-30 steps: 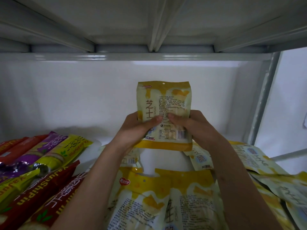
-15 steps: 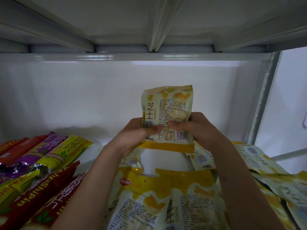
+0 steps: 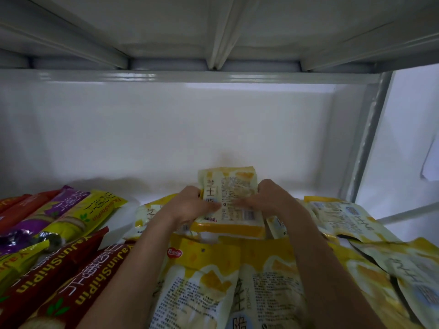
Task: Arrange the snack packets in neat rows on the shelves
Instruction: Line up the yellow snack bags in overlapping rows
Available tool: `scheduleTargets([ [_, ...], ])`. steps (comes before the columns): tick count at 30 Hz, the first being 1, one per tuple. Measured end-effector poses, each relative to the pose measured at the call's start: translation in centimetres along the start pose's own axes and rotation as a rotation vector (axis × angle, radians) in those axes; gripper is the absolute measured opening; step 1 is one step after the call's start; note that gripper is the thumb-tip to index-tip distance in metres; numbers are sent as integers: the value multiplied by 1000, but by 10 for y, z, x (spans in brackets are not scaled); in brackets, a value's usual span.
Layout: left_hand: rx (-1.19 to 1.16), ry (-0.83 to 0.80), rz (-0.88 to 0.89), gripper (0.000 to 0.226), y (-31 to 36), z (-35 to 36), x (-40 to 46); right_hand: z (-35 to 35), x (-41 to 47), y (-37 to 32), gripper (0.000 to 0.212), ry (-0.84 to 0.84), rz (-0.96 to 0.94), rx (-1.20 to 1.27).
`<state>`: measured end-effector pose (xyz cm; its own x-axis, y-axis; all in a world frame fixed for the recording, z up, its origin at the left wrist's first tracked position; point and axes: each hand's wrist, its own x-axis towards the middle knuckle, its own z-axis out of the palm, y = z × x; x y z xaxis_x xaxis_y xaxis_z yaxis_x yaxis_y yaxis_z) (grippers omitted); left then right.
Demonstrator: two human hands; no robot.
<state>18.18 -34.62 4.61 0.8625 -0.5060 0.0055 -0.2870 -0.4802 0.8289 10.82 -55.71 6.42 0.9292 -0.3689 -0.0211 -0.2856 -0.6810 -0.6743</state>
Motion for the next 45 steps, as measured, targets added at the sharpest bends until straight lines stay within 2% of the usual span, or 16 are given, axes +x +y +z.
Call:
scheduleTargets([
  [2, 166, -15, -66, 42, -6, 2, 0, 6, -3, 0, 57, -50, 12, -81],
  [4, 261, -50, -111, 42, -9, 3, 0, 9, -3, 1, 51, -97, 46, -85],
  [8, 389, -21, -109, 47, -5, 6, 2, 2, -7, -4, 51, -124, 24, -125],
  [13, 448, 29, -5, 51, 10, -15, -1, -39, -26, -12, 62, 12, -78, -50],
  [15, 341, 16, 45, 49, 22, -23, -7, -57, -34, -6, 56, 90, -109, 5],
  [17, 158, 27, 88, 35, 41, -22, -19, -72, -40, 3, 52, 138, -92, 30],
  [20, 7, 39, 180, 17, 74, -6, -40, -91, -43, 22, 50, 142, -17, -26],
  [23, -45, -27, 230, 16, 95, 15, -56, -110, -45, 48, 50, 119, 44, -79],
  [26, -13, -53, 187, 13, 104, 43, -52, -122, -43, 73, 49, 95, 73, -64],
  [29, 82, 6, 120, 14, 99, 76, -34, -121, -33, 96, 45, 74, 68, -57],
  [34, 267, 91, 37, 29, 88, 126, -9, -110, -14, 118, 43, 30, 35, -63],
  [40, 448, 100, -77, 42, 96, 163, 6, -89, -5, 136, 36, 1, 52, -135],
  [45, 492, 51, -149, 49, 95, 179, 10, -75, 0, 154, 58, -52, 61, -89],
])
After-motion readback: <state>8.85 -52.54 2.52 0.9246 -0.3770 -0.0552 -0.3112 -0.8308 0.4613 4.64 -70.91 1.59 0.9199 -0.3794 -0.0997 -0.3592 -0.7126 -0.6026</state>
